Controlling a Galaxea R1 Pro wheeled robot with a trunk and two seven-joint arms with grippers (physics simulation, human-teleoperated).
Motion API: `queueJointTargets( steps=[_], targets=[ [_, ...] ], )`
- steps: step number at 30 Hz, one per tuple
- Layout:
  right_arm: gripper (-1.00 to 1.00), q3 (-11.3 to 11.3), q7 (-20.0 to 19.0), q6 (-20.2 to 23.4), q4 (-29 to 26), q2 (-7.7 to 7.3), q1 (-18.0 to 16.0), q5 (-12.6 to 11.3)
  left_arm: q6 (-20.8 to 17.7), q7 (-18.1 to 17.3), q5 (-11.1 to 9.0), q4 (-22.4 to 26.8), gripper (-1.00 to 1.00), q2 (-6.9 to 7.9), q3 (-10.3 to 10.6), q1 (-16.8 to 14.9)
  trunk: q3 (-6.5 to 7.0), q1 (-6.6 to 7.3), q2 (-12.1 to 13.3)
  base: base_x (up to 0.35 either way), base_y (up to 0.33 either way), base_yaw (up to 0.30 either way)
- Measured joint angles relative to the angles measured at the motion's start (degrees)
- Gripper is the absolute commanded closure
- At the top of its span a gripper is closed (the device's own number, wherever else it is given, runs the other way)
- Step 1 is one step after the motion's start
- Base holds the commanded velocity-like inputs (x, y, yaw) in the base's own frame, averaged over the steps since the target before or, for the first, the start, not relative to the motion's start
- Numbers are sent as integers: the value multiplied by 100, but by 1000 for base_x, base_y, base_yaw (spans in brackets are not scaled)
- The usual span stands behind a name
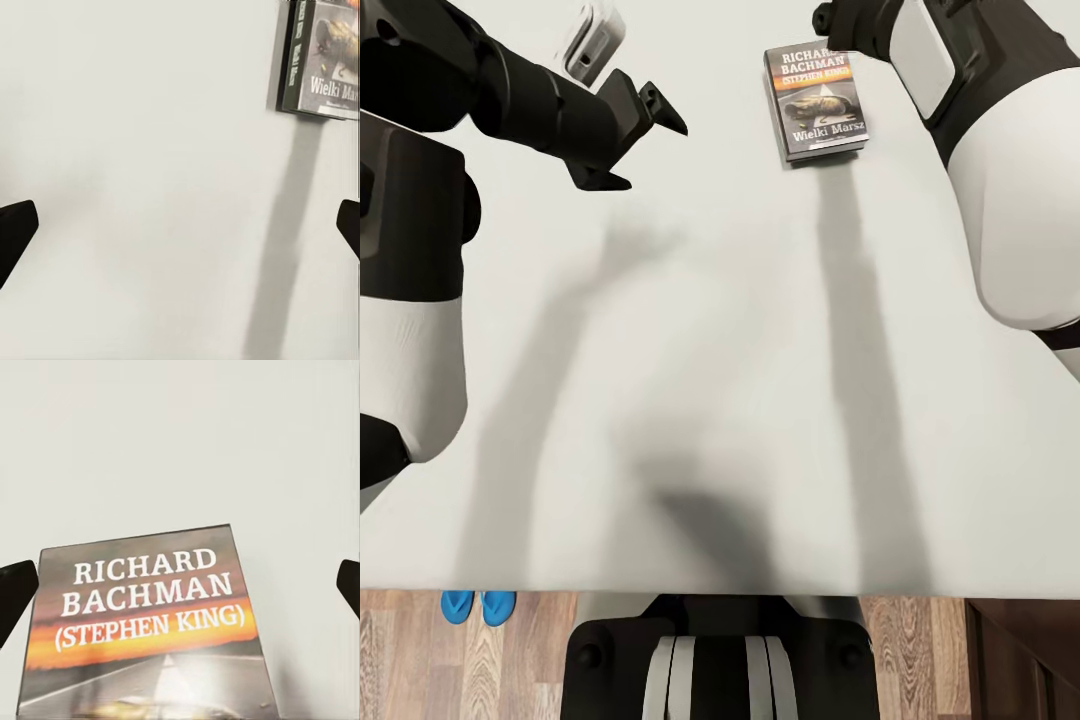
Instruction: In the bedroom, move the book from the bed onto either nightstand, and place the two sandals side by side next to the bed.
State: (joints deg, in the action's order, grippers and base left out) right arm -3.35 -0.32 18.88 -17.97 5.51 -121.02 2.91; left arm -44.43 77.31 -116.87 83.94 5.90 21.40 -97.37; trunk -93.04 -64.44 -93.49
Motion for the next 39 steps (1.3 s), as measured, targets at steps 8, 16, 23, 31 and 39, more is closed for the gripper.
queueJointTargets(
  steps=[8, 16, 23, 31, 39],
  targets=[
    [-100, 0, -25, -207, 59, -15, 1, 105, 6, -1, -74, 16, -100, 14, -8, -13, -107, -132, -239, 0, 0, 0],
    [-100, 12, -40, -280, 200, -19, 0, 145, 8, -13, -60, 20, -100, 20, -15, -18, -144, -176, -321, 0, 0, 0],
    [-100, 22, -66, -287, 247, -19, 0, 159, 8, -13, -36, 28, -100, 19, -14, -68, -144, -176, -321, 0, 0, 0],
    [-100, 64, -111, -288, 350, -18, -6, 188, -27, -29, -48, 71, -100, 26, -11, -130, -144, -176, -321, 0, 0, 0],
    [-100, 70, -117, -263, 448, -18, -8, 192, -41, -55, -75, 121, -100, 23, -19, -122, -144, -176, -321, 0, 0, 0]
  ],
)
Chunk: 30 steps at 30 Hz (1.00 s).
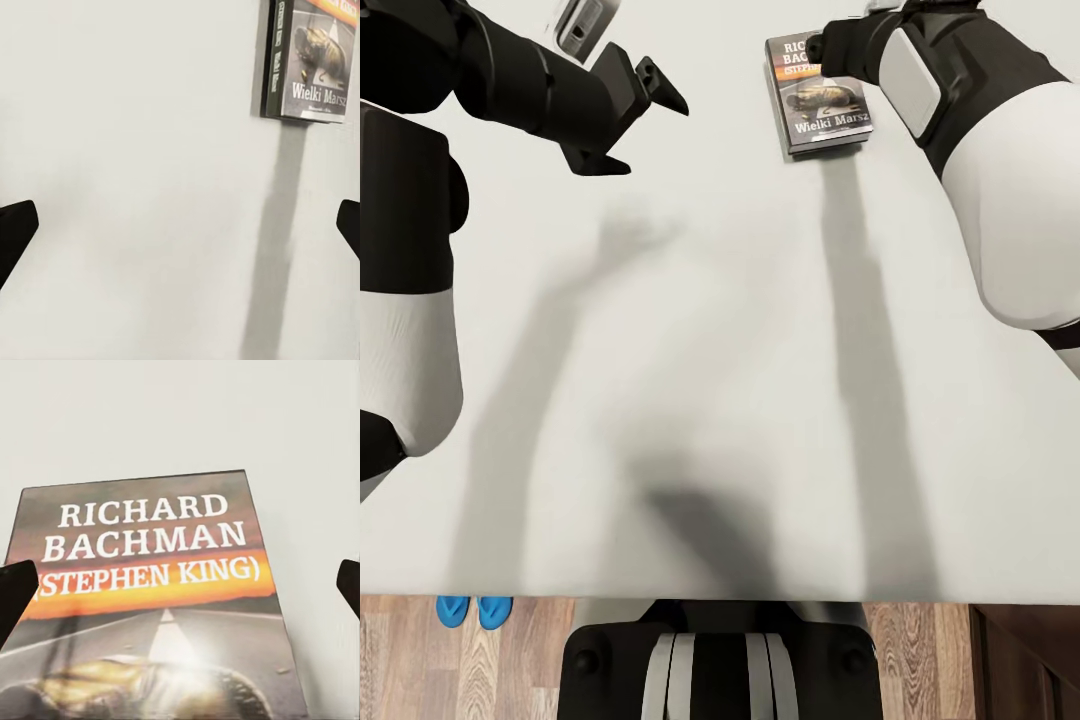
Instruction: In the bedroom, move the book from the bed onto either nightstand, and place the two sandals side by side next to the bed.
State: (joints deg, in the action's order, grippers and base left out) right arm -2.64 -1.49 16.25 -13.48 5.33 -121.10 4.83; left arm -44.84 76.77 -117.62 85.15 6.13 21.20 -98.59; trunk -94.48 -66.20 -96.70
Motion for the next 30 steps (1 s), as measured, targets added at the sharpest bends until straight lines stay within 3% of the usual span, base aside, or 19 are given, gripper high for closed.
queueJointTargets(
  steps=[30],
  targets=[
    [-100, 3, -2, 28, 421, -8, 51, -6, -15, -21, -3, 358, -100, 9, -5, 157, 0, 0, 0, 0, 0, 0]
  ],
)
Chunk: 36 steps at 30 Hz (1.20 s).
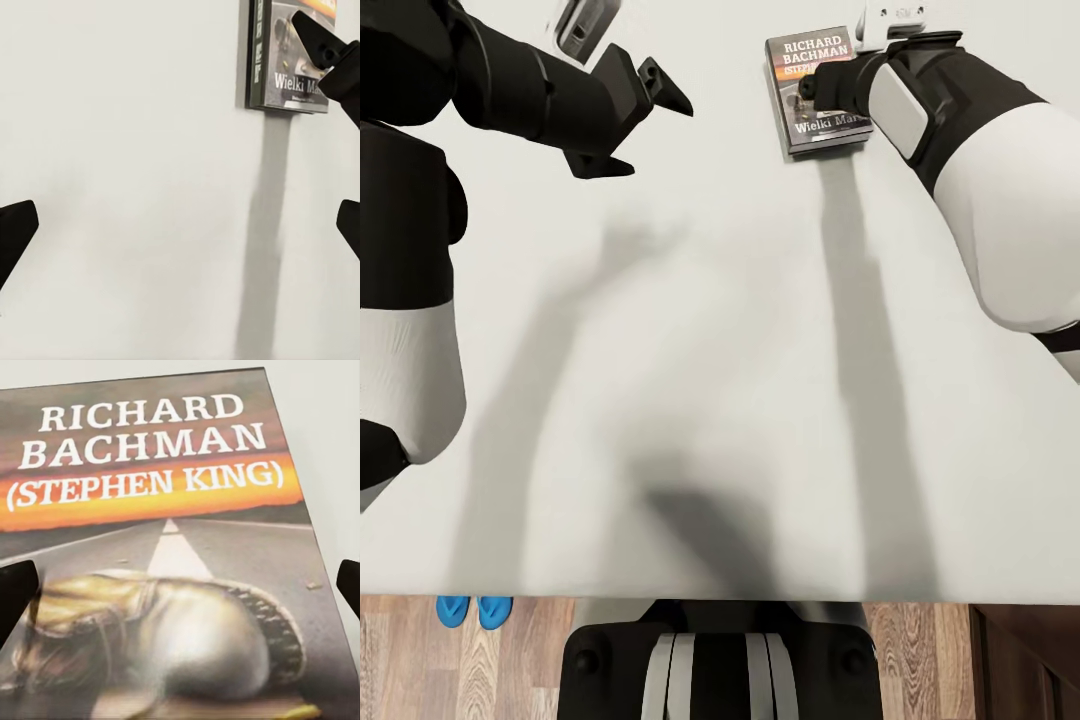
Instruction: In the bedroom, move the book from the bed onto either nightstand, and place the two sandals side by side next to the bed.
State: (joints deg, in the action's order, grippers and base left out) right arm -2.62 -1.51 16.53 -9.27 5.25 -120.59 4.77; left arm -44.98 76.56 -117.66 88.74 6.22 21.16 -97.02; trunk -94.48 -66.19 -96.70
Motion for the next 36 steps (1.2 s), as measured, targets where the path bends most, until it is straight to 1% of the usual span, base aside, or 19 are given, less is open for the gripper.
queueJointTargets(
  steps=[17, 36],
  targets=[
    [-100, -34, 1, 8, -6, 0, 13, -9, -15, -1, 49, 9, -100, 0, 0, 81, 1, 1, 0, 0, 0, 0],
    [-100, 0, 8, -45, -37, 10, 19, 7, -17, 5, 45, 5, -100, 1, -7, 100, 0, 0, 0, 0, 0, 0]
  ],
)
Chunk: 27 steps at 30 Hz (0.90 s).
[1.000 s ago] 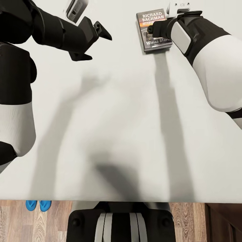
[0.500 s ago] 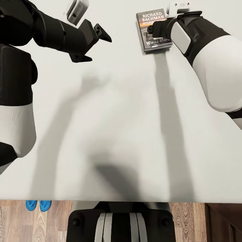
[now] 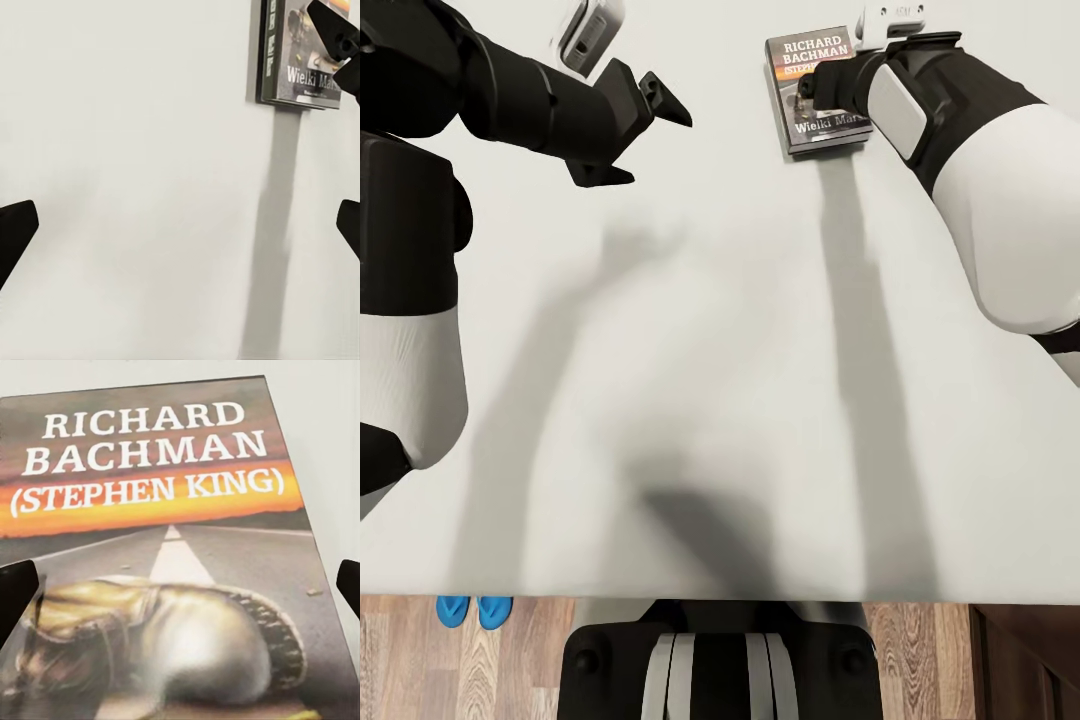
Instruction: In the bedroom, move the book from the bed onto either nightstand, and place the two sandals side by side next to the bed.
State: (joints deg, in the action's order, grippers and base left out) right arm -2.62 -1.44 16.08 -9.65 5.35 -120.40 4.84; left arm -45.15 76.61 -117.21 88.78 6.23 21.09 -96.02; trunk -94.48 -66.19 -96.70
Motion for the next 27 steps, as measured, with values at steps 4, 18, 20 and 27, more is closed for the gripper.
queueJointTargets(
  steps=[4, 18, 20, 27],
  targets=[
    [-100, 0, 0, 8, -4, 1, 0, 2, 0, 2, -17, 2, -100, 2, -1, 0, 0, 0, 0, 0, 0, 0],
    [-100, 0, 0, 9, -9, 3, -1, 3, 0, -2, -45, 4, -100, 2, -4, 1, 0, -1, 0, -101, 0, 0],
    [-100, 2, 1, 3, -9, 1, 1, 5, 0, 0, -45, 5, -100, 4, -4, 1, 0, -1, 0, -41, 0, 0],
    [-100, 0, -4, 7, -6, -1, 1, 8, 0, 3, -37, 5, -100, 6, -2, 1, 0, 0, 0, -17, 0, 0]
  ],
)
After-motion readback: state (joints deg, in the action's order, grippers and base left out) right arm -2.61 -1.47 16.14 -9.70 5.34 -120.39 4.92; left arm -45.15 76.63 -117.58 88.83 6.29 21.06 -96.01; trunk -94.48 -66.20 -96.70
